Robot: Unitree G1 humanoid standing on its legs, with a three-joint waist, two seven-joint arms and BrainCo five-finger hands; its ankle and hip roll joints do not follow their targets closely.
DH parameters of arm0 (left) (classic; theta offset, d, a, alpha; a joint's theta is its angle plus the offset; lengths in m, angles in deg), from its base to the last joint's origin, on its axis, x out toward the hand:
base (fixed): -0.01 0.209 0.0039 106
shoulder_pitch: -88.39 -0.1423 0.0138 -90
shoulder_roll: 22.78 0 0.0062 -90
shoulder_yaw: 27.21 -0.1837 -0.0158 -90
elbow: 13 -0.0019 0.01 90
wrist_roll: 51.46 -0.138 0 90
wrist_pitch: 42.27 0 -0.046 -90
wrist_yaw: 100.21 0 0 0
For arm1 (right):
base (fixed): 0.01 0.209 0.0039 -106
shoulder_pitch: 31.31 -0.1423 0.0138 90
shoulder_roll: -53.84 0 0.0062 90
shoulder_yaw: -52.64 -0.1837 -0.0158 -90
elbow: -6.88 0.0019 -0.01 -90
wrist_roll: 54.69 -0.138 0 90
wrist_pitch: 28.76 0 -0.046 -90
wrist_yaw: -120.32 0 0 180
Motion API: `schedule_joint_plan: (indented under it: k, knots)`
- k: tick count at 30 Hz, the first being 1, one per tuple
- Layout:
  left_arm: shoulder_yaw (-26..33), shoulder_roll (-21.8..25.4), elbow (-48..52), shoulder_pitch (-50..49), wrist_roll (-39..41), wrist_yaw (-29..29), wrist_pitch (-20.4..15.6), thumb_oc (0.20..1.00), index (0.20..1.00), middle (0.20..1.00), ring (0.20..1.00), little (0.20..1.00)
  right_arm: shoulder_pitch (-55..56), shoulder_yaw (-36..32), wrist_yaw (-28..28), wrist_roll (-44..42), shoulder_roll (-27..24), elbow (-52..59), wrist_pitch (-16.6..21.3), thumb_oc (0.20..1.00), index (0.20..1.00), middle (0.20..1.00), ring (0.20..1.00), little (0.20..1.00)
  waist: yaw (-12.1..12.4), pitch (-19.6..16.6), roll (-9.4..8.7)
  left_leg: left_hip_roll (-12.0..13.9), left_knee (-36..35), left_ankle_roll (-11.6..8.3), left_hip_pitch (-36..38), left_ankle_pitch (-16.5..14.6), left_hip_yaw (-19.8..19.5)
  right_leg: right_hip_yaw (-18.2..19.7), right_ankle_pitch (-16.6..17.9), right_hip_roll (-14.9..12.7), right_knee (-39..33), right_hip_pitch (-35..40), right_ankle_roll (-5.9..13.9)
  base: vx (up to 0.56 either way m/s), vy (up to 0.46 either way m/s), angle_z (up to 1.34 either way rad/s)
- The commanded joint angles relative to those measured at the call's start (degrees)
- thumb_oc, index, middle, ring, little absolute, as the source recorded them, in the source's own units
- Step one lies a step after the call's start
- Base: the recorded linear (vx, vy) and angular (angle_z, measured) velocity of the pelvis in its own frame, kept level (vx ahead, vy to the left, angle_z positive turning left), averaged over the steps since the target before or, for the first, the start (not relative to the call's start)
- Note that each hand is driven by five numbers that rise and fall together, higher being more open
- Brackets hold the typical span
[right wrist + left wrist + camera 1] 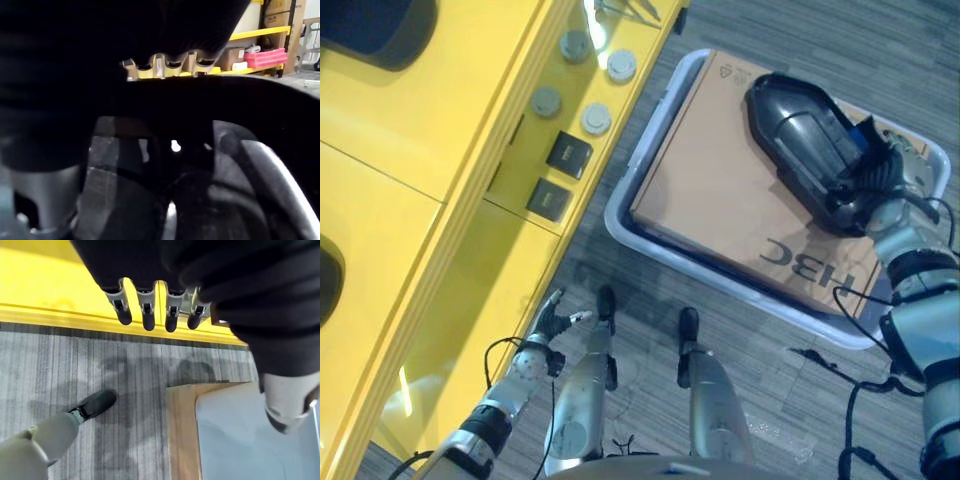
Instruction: Move parts from the plastic box to the shelf.
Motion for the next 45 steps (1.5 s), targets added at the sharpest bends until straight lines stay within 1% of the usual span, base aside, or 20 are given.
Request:
schedule_joint_plan:
  k: [1, 2, 3, 4, 5, 11, 13, 15, 21, 26, 27, 28, 33, 35, 36, 37, 40, 42, 43, 45]
  knots:
    - [-1.2, -1.3, 1.1, 2.4, 1.7, 1.1, -2.1, 1.0, 1.0, 1.0, 1.0, 1.0, -3.5, 5.3, -0.2, -0.1, -4.0, -3.0, -0.5, 1.0, 1.0, 1.0, 1.0, 1.0, 0.4, 0.0, 0.46, 1.8, -0.4, -3.29, 3.4, -4.6, -3.0, 2.6, 6.7, 0.2, -7.4, -1.3, 0.81, -0.02, 0.023, 0.07]
    - [-1.2, -1.2, 2.5, 2.6, 1.9, 1.0, -2.1, 1.0, 1.0, 1.0, 1.0, 1.0, -3.9, 5.1, -0.8, -0.8, -4.4, -4.1, -0.7, 1.0, 1.0, 1.0, 1.0, 1.0, 0.6, 0.6, 1.23, 1.4, -0.4, -3.26, 2.9, -4.4, -3.1, 2.5, 6.6, 0.0, -6.8, -2.2, 0.78, -0.01, 0.018, 0.09]
    - [-1.1, -1.2, 2.7, 2.6, 2.0, 0.8, -2.2, 1.0, 1.0, 1.0, 1.0, 1.0, -3.7, 4.7, -1.2, -1.0, -4.6, -4.5, -0.8, 0.893, 0.893, 0.893, 0.893, 0.893, 0.7, 0.8, 1.5, 1.3, -0.4, -3.27, 2.7, -4.3, -3.2, 2.5, 6.6, -0.1, -6.6, -2.6, 0.74, -0.01, 0.018, 0.07]
    - [-1.1, -1.2, 2.7, 2.6, 2.0, 0.8, -2.1, 1.0, 1.0, 1.0, 1.0, 1.0, -3.7, 4.7, -1.2, -1.0, -4.6, -4.5, -0.8, 0.824, 0.824, 0.824, 0.824, 0.824, 0.7, 0.8, 1.5, 1.3, -0.4, -3.27, 2.7, -4.3, -3.2, 2.5, 6.6, -0.1, -6.6, -2.6, 0.74, 0.0, 0.013, 0.08]
    - [-1.0, -1.1, 3.1, 2.6, 2.1, 0.6, -2.1, 1.0, 1.0, 1.0, 1.0, 1.0, -3.6, 4.5, -1.7, -1.3, -4.6, -4.6, -1.0, 0.213, 0.213, 0.213, 0.213, 0.213, 0.8, 1.0, 1.74, 1.1, -0.4, -3.27, 2.5, -4.3, -3.3, 2.5, 6.5, -0.3, -6.5, -2.7, 0.77, 0.0, 0.012, 0.08]
    - [-0.6, -1.8, 2.8, 2.9, 1.1, 0.0, -1.5, 1.0, 1.0, 1.0, 1.0, 1.0, 2.4, 0.0, -3.5, -5.8, -3.3, -2.7, 0.2, 0.2, 0.2, 0.2, 0.2, 0.2, 0.4, 1.6, 2.07, 0.6, -0.4, -3.05, 3.3, -4.5, -3.8, 2.3, 6.4, -0.6, -6.9, -1.2, 0.86, 0.0, -0.001, 0.02]
    - [0.8, -2.0, 2.8, 3.0, 0.4, 0.5, -1.3, 1.0, 1.0, 1.0, 1.0, 1.0, 10.2, -4.9, -3.5, -9.7, -0.3, 2.2, 1.9, 0.2, 0.2, 0.2, 0.2, 0.2, -0.6, 1.5, 1.45, 0.4, -0.4, -3.0, 4.8, -4.9, -4.0, 2.0, 6.2, -0.8, -7.4, 0.8, 0.95, 0.01, 0.0, 0.04]
    - [1.5, -2.0, 3.2, 2.9, 0.4, 0.5, -1.3, 1.0, 1.0, 1.0, 1.0, 1.0, 12.8, -5.6, -3.5, -10.0, 0.7, 4.2, 2.4, 0.2, 0.2, 0.2, 0.2, 0.2, -0.9, 1.2, 1.15, 0.4, -0.4, -2.96, 5.3, -5.2, -3.9, 1.9, 6.2, -0.9, -7.7, 1.7, 1.01, 0.02, 0.004, 0.12]
    - [4.1, -0.6, 4.0, 2.3, -0.4, 0.7, -1.2, 1.0, 1.0, 1.0, 1.0, 1.0, 26.5, -12.0, -1.2, -8.8, 4.1, 20.0, 3.7, 0.2, 0.2, 0.2, 0.2, 0.2, -2.5, -0.8, -0.92, 0.3, -0.4, -2.8, 8.7, -6.5, -3.5, 1.8, 6.5, -1.2, -10.4, 6.8, 1.29, 0.02, 0.011, 0.02]
    - [7.0, 0.6, 6.0, 1.3, -0.9, 0.6, -1.7, 1.0, 1.0, 1.0, 1.0, 1.0, 36.2, -16.6, -0.3, -3.6, 5.0, 30.1, 3.8, 0.2, 0.2, 0.2, 0.2, 0.2, -3.6, -4.6, -2.95, 0.2, -0.4, -2.25, 13.1, -8.4, -2.8, 2.1, 6.9, -1.8, -13.8, 12.5, 1.81, 0.07, 0.032, -0.02]
    - [8.2, 1.3, 8.5, 0.3, -0.2, 0.0, -2.1, 1.0, 1.0, 1.0, 1.0, 1.0, 39.9, -18.9, 1.2, 0.8, 4.1, 34.8, 3.4, 0.2, 0.2, 0.2, 0.2, 0.2, -4.0, -6.5, -3.55, 0.3, -0.3, -1.94, 15.1, -9.4, -2.5, 2.4, 6.9, -2.0, -14.7, 14.7, 2.01, 0.09, 0.045, -0.11]
    - [8.1, 1.3, 8.6, 0.2, -0.2, -0.1, -2.0, 1.0, 1.0, 1.0, 1.0, 1.0, 40.3, -19.1, 1.1, 0.9, 4.2, 35.1, 3.2, 0.2, 0.2, 0.2, 0.2, 0.2, -3.9, -6.5, -3.59, 0.3, -0.3, -1.93, 15.3, -9.4, -2.5, 2.4, 6.9, -2.0, -14.8, 14.9, 2.02, 0.1, 0.049, -0.1]
    - [10.4, 1.2, 12.7, -2.2, 2.4, -2.0, -2.4, 1.0, 1.0, 1.0, 1.0, 1.0, 48.7, -25.9, 3.9, 11.3, 3.7, 48.0, 2.6, 0.2, 0.2, 0.2, 0.2, 0.2, -5.2, -11.4, -5.2, 0.6, 0.2, -1.37, 20.2, -11.8, -0.8, 3.5, 7.1, -2.1, -17.4, 20.2, 2.66, 0.11, 0.037, -0.11]
    - [10.6, 0.4, 14.1, -2.0, 4.5, -3.3, -2.4, 1.0, 1.0, 1.0, 1.0, 1.0, 50.5, -28.2, 4.2, 14.3, 3.1, 52.2, 2.3, 0.2, 0.2, 0.2, 0.2, 0.2, -5.6, -13.5, -5.71, 0.8, 0.2, -1.19, 22.1, -12.8, 0.1, 4.2, 7.5, -2.1, -18.8, 21.9, 3.05, 0.11, 0.055, -0.22]
    - [10.6, 0.2, 16.7, -1.8, 6.3, -4.3, -2.2, 1.0, 1.0, 1.0, 1.0, 1.0, 51.1, -29.3, 4.3, 15.5, 3.1, 54.5, 2.3, 0.2, 0.2, 0.2, 0.2, 0.2, -5.8, -15.2, -6.12, 0.9, 0.5, -0.98, 23.5, -13.5, 0.8, 5.0, 7.6, -2.0, -19.4, 23.1, 3.29, 0.08, 0.041, -0.27]
    - [10.6, 0.2, 16.8, -1.9, 6.3, -4.3, -2.1, 1.0, 1.0, 1.0, 1.0, 1.0, 51.4, -29.5, 4.2, 15.6, 3.2, 54.7, 2.2, 0.2, 0.2, 0.2, 0.2, 0.2, -5.7, -15.2, -6.14, 0.9, 0.5, -0.97, 23.7, -13.6, 0.9, 5.1, 7.6, -2.0, -19.4, 23.3, 3.3, 0.08, 0.03, -0.35]
    - [10.3, -0.8, 19.0, -1.3, 12.2, -6.8, -1.2, 1.0, 1.0, 1.0, 1.0, 1.0, 54.0, -32.6, 3.4, 17.7, 2.9, 62.1, 2.4, 0.2, 0.2, 0.2, 0.2, 0.2, -6.1, -17.2, -6.7, 1.3, 0.9, -0.8, 26.1, -14.7, 1.9, 5.9, 7.1, -1.8, -19.3, 25.2, 3.45, 0.07, 0.008, -0.32]
    - [8.9, -1.6, 20.0, -0.4, 15.6, -8.8, -0.5, 1.0, 1.0, 1.0, 1.0, 1.0, 55.1, -33.5, 2.8, 19.1, 2.3, 64.5, 2.4, 0.2, 0.2, 0.2, 0.2, 0.2, -6.6, -18.4, -6.92, 1.4, 1.0, -0.64, 27.6, -15.2, 2.3, 6.2, 6.7, -1.5, -19.2, 26.3, 3.47, 0.06, 0.01, -0.06]
    - [8.9, -1.5, 20.0, -0.4, 15.6, -8.8, -0.5, 1.0, 1.0, 1.0, 1.0, 1.0, 55.2, -33.6, 2.8, 19.1, 2.3, 64.6, 2.4, 0.2, 0.2, 0.2, 0.2, 0.2, -6.5, -18.3, -6.92, 1.5, 1.0, -0.64, 27.7, -15.2, 2.3, 6.2, 6.7, -1.5, -19.2, 26.4, 3.47, 0.07, 0.003, -0.01]
    - [6.9, -3.0, 20.4, 0.6, 20.0, -10.7, 0.8, 1.0, 1.0, 1.0, 1.0, 1.0, 56.1, -34.3, 1.9, 21.0, 1.3, 68.6, 2.9, 0.2, 0.2, 0.2, 0.2, 0.2, -7.3, -20.1, -7.35, 1.7, 0.9, -0.56, 29.4, -15.8, 3.0, 6.7, 6.3, -1.2, -19.3, 27.7, 3.63, 0.07, -0.014, -0.04]
